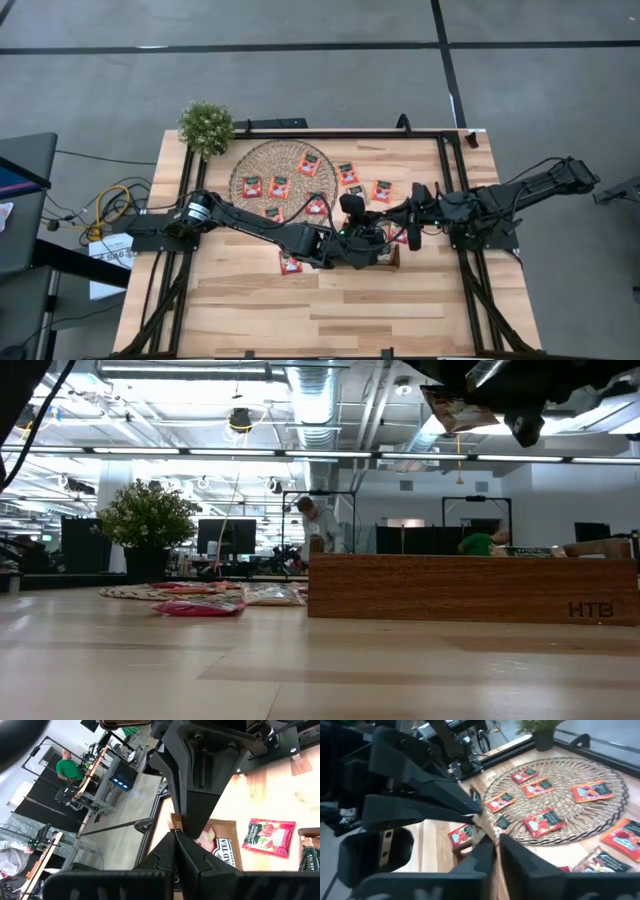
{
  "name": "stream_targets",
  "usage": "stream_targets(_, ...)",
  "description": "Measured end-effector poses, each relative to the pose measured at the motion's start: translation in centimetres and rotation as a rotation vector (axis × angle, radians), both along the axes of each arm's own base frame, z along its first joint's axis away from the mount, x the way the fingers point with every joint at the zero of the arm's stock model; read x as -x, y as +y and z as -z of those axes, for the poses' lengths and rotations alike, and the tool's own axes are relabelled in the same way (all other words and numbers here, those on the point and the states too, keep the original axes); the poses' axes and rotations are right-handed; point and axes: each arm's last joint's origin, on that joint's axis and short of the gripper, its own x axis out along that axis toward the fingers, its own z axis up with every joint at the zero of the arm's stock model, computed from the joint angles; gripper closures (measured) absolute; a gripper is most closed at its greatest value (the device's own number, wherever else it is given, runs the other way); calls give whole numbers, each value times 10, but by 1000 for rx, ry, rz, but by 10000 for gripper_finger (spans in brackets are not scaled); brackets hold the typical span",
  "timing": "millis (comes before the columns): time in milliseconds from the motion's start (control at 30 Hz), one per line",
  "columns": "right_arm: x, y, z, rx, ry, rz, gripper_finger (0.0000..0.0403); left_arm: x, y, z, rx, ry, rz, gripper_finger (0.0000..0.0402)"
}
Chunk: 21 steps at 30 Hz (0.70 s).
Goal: Pick & Place Tea
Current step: Put the bottom brown tea bag into the right slot of the wooden organizer
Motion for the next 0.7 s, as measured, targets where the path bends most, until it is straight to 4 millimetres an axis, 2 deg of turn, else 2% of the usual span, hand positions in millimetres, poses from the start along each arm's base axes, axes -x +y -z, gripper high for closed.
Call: stream_targets(700,1,1,0,-12,-1,1,403,0,0,0,25,-16,11,402)
